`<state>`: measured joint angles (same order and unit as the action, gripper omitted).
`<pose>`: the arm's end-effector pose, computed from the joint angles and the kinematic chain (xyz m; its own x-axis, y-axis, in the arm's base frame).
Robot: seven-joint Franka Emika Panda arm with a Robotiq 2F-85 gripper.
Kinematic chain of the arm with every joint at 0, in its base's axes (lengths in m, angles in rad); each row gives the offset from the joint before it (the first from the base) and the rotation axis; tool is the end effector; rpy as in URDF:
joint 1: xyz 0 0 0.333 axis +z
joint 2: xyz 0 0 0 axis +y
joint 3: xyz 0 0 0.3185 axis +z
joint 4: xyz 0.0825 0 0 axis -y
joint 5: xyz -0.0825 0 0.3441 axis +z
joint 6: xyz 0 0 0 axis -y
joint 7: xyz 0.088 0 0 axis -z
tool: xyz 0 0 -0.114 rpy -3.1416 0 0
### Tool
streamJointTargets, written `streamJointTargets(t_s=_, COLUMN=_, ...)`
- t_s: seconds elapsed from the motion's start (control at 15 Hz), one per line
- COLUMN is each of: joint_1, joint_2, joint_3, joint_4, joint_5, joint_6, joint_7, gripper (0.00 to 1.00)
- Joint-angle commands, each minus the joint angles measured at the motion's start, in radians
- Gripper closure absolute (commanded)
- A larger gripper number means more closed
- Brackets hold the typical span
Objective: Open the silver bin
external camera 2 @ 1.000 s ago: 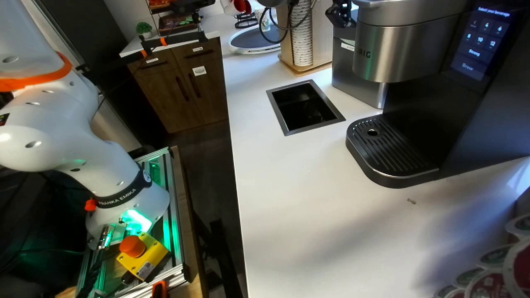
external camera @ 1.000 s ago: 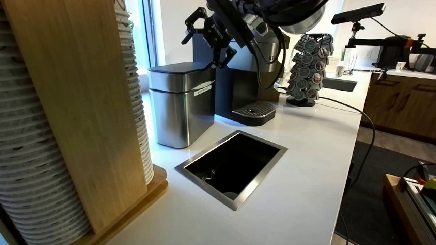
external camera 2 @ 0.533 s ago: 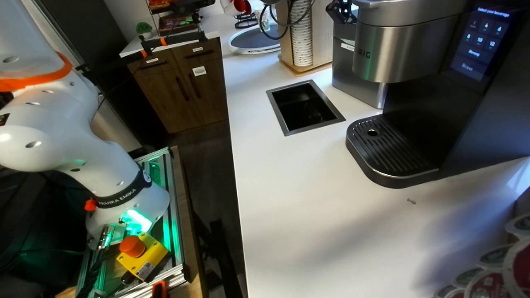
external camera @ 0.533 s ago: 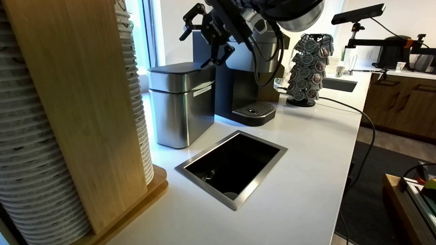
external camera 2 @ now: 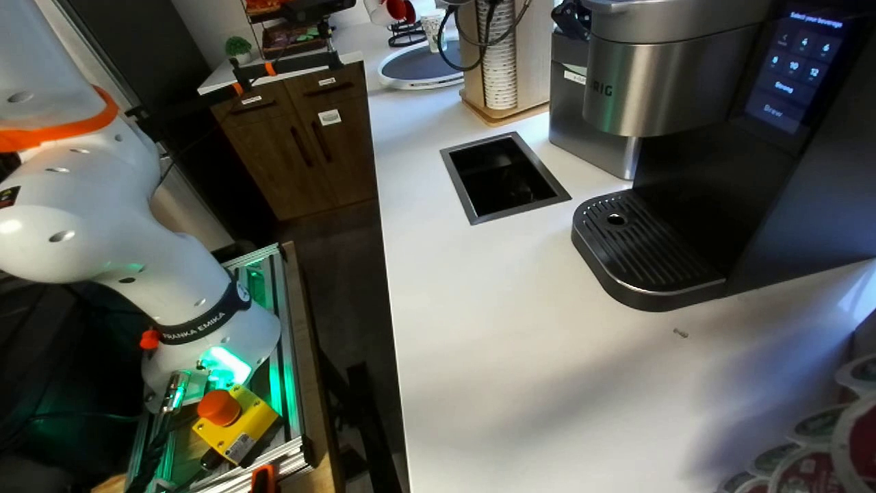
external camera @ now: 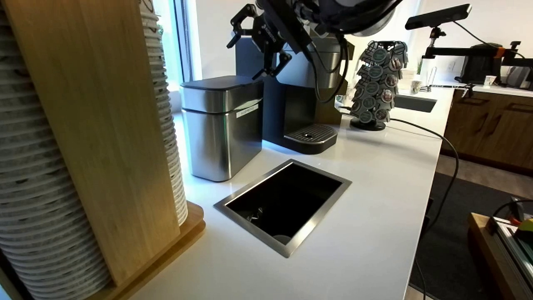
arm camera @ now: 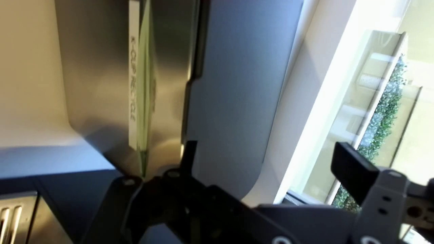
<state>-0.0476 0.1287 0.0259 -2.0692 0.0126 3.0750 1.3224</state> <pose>0.5935 -0.0146 0.4979 0.1287 -0.9760 0.1759 -0.6264 -0.2175 -0.7485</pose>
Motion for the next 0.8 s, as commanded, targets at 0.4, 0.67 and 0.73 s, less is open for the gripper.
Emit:
streamJointTargets(t_s=0.4, joint_1=0.088, joint_2=-0.032, joint_3=-0.136, joint_4=-0.001, joint_5=-0.336, joint_6=-0.235, joint_7=0.23, gripper=0.0)
streamJointTargets(t_s=0.67, joint_1=0.101, joint_2=-0.033, joint_3=-0.087, joint_4=-0.006, joint_5=-0.25, joint_6=-0.267, joint_7=0.194, gripper=0.0)
streamJointTargets(t_s=0.73, joint_1=0.102, joint_2=-0.032, joint_3=-0.077, joint_4=-0.003, joint_5=-0.24, joint_6=-0.272, joint_7=0.193, gripper=0.0)
